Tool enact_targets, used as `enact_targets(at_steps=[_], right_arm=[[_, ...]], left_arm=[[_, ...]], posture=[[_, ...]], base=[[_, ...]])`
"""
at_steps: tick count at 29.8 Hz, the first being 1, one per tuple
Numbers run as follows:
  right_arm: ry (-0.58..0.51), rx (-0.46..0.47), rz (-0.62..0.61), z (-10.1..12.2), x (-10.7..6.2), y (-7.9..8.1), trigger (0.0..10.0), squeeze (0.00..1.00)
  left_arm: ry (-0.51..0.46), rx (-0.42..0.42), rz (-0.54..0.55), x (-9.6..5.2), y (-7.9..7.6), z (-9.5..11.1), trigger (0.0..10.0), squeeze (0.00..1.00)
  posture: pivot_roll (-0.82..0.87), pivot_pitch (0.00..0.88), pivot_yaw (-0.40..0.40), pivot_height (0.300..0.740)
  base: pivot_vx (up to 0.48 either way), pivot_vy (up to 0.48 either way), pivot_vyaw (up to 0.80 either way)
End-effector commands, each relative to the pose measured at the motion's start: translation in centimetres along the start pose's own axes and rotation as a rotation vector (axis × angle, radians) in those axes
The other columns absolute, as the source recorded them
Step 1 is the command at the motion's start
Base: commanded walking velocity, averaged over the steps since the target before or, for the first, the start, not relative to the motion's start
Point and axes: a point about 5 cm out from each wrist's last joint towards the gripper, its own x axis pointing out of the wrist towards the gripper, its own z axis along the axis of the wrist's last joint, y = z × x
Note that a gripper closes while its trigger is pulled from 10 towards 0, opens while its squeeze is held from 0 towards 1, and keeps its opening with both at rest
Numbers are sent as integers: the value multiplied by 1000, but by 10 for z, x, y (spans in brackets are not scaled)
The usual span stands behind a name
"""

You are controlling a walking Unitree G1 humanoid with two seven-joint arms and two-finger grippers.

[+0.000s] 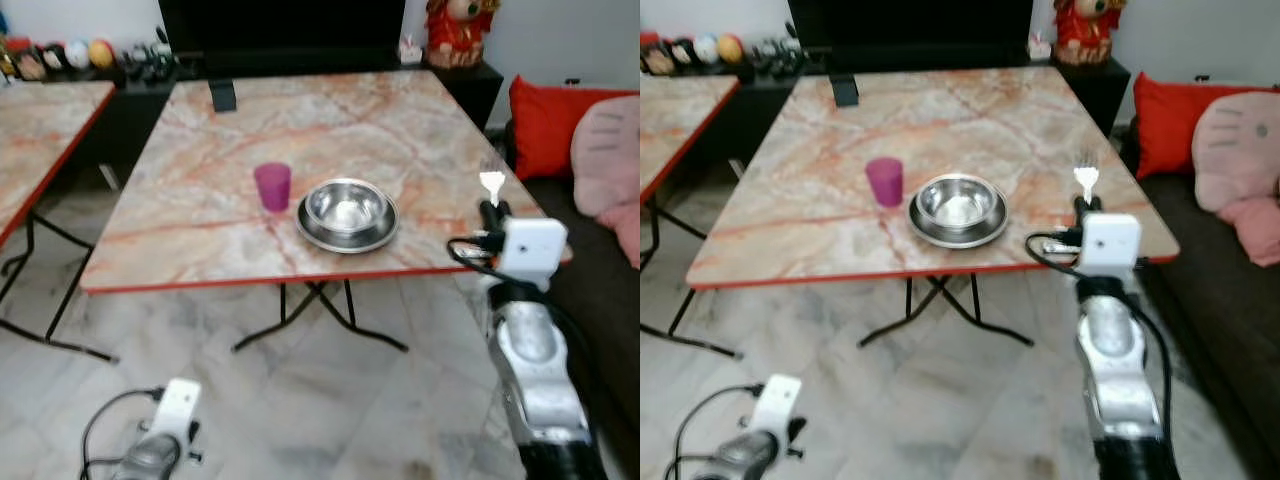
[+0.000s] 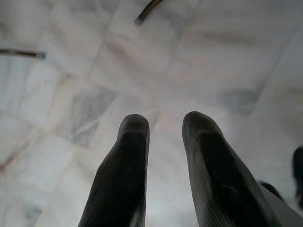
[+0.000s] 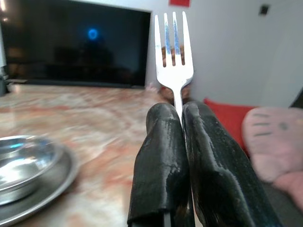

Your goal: Setting the table

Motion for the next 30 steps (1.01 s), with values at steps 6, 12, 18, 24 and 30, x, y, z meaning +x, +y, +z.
enact_targets(at_steps=[6, 12, 18, 24, 30], right_arm=[[-19, 16, 19, 5, 2, 8, 10000, 0], [-23, 4, 35, 6, 1, 12, 10000, 0], [-22, 26, 40, 6, 2, 14, 10000, 0], [-24, 28, 40, 6, 3, 14, 10000, 0], [-24, 3, 49, 6, 3, 15, 10000, 0]], left_arm=[[15, -8, 23, -2, 9, -5, 10000, 0], [19, -11, 23, -2, 9, -6, 10000, 0], [22, -15, 32, -2, 9, -6, 10000, 0], [24, -12, 35, -2, 9, -6, 10000, 0], [27, -13, 36, -2, 9, -6, 10000, 0]], posture=[[-19, 0, 5, 740], [-20, 0, 7, 740], [-16, 0, 4, 740], [-17, 0, 3, 740], [-17, 0, 2, 740]], base=[[0, 0, 0], [0, 0, 0], [0, 0, 548], [122, 0, 0], [317, 0, 206]])
